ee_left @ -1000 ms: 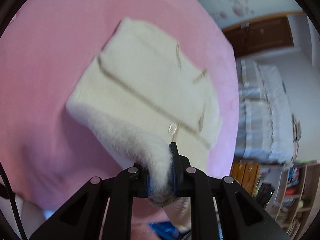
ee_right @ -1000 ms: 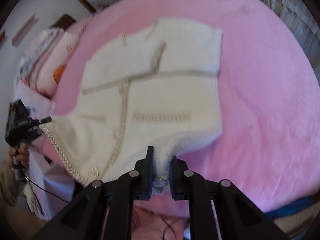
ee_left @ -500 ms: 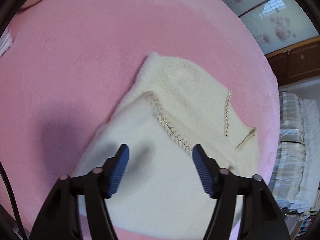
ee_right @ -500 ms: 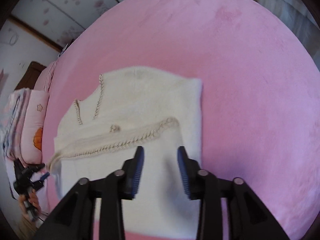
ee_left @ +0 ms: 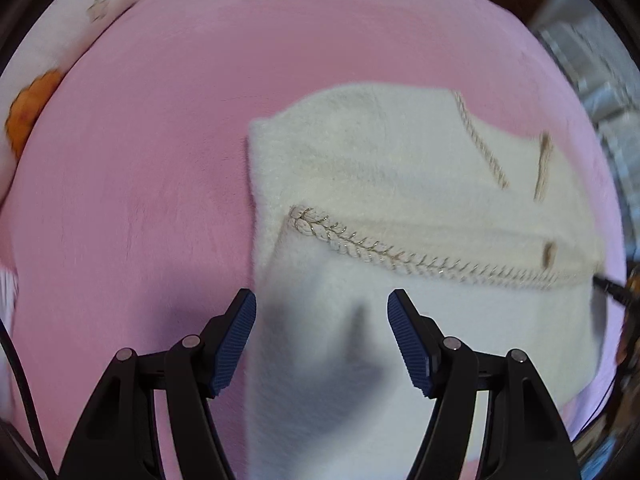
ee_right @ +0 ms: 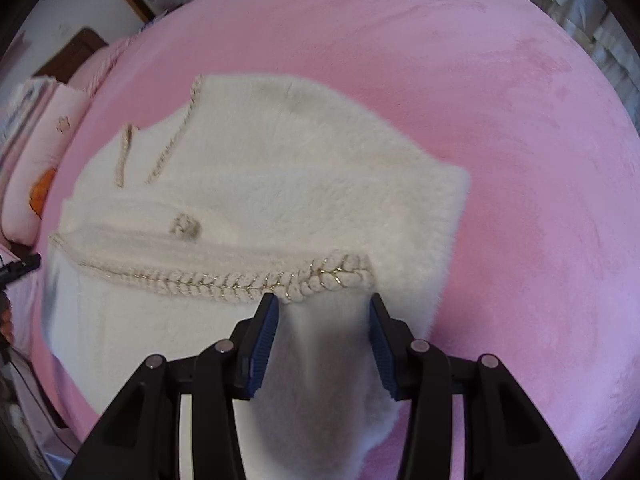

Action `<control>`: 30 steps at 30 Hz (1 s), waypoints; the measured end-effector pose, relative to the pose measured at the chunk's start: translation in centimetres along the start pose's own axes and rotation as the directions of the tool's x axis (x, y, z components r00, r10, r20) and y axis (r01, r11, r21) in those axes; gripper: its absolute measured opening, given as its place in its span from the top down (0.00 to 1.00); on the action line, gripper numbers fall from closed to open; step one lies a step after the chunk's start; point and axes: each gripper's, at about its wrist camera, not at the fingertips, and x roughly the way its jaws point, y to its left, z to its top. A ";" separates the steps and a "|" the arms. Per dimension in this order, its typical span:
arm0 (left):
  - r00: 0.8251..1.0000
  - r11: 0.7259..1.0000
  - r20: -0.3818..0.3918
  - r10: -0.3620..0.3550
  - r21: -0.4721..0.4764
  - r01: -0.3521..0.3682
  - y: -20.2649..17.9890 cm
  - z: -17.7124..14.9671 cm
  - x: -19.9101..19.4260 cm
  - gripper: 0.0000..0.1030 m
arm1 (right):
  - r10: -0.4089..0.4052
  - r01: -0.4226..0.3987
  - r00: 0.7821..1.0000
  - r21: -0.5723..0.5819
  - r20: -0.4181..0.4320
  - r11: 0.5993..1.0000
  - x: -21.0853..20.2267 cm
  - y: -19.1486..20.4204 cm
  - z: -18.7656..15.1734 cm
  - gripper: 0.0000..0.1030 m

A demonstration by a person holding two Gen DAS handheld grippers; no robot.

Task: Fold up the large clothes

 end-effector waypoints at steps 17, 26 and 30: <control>0.981 0.974 0.140 0.138 0.158 -0.159 -2.8 0.9 -0.8 0.93 | -0.215 0.208 0.974 0.091 0.076 0.974 -2.8 3.0 -0.8 0.92; 0.963 0.993 0.246 0.110 0.014 -0.116 -3.4 7.3 -4.0 0.93 | -0.256 0.219 0.938 0.174 0.235 0.960 -7.1 3.2 3.8 0.93; 0.953 0.990 0.270 0.136 -0.001 -0.141 -4.5 12.4 -1.9 0.93 | -0.293 0.249 0.911 0.181 0.290 0.952 -6.0 3.0 8.1 0.93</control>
